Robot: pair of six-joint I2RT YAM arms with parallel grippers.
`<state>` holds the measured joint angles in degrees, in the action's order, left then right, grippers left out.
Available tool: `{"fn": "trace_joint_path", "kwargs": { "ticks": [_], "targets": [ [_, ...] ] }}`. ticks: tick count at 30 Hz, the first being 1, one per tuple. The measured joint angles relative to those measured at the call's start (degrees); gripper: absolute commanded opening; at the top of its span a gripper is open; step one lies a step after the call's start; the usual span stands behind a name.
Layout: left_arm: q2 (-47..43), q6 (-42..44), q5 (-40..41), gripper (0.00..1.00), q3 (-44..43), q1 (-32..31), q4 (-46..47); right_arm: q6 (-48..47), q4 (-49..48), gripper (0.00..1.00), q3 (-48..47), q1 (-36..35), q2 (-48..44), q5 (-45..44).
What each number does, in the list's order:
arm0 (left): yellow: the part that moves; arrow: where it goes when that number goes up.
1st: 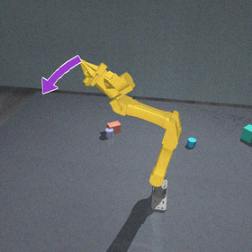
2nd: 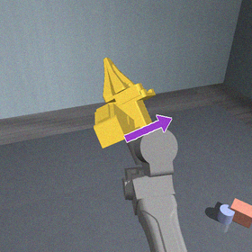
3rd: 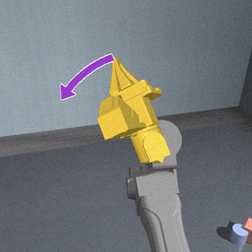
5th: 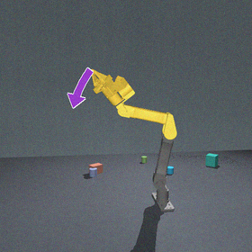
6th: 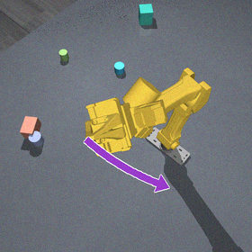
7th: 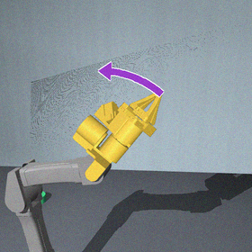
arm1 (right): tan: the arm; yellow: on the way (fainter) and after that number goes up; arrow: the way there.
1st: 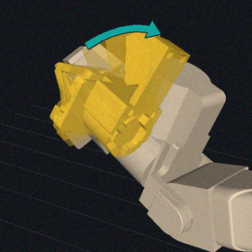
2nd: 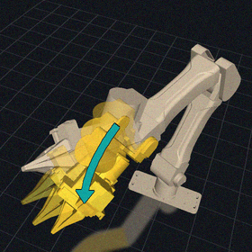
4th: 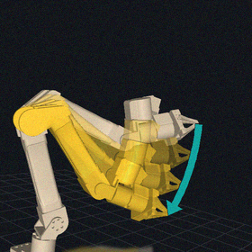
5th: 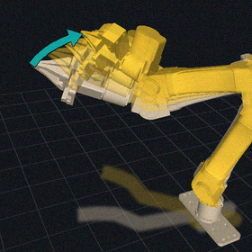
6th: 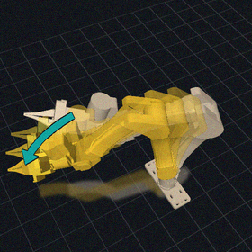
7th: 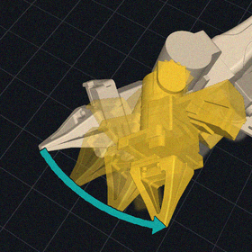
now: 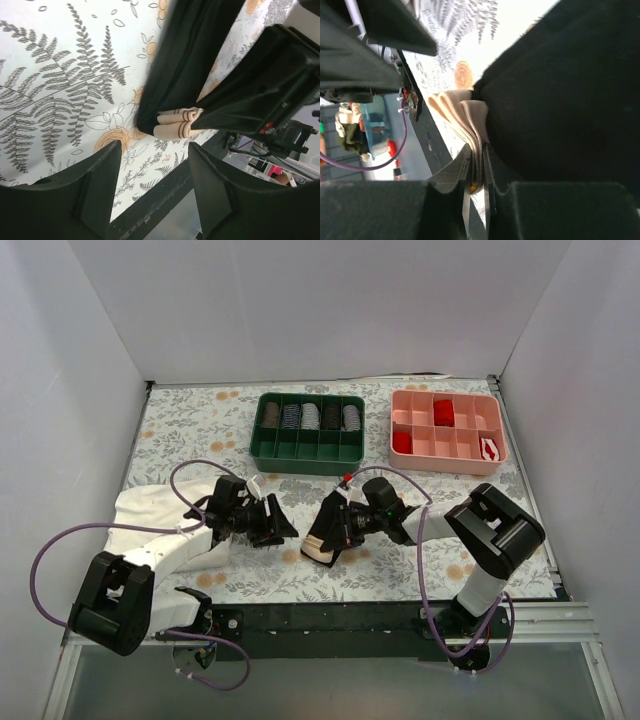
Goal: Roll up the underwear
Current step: Roll the underwear to the center of the board.
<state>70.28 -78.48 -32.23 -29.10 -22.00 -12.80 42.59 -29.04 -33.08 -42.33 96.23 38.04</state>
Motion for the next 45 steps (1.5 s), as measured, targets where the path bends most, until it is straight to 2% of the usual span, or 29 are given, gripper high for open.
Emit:
{"fn": "trace_joint_path", "kwargs": {
  "ticks": [10,16,23,32,35,38,39,42,45],
  "targets": [
    [-1.1,-1.0,-0.1,0.55,1.7,-4.5,5.3,4.8,-2.6,0.11,0.0,3.6,5.6,4.2],
    [2.8,-1.4,1.4,0.55,2.4,-8.5,9.4,5.5,-2.5,0.12,-0.5,4.4,6.8,6.1],
    [8.6,-0.9,2.5,0.52,2.7,-8.7,14.7,3.4,0.8,0.13,-3.2,4.9,8.5,8.2],
    [13.7,0.6,0.7,0.38,2.7,-8.7,23.1,0.7,4.9,0.14,-5.8,5.2,9.4,9.5],
    [14.6,0.8,0.5,0.32,3.1,-8.7,24.8,0.4,5.4,0.19,-6.1,5.4,9.4,9.6],
    [15.3,0.7,0.4,0.30,3.6,-8.7,26.3,0.2,5.4,0.30,-6.2,5.5,9.4,9.7],
    [15.7,0.6,0.2,0.29,3.6,-8.7,26.8,0.0,5.4,0.38,-6.2,5.5,9.4,9.7],
    [17.2,0.1,-0.6,0.27,3.5,-8.6,28.2,-1.5,6.3,0.54,-6.1,5.5,7.5,9.0],
    [19.0,-0.3,-1.8,0.27,2.8,-8.6,29.4,-4.8,9.5,0.59,-6.1,5.2,2.2,6.0]
  ]
}}
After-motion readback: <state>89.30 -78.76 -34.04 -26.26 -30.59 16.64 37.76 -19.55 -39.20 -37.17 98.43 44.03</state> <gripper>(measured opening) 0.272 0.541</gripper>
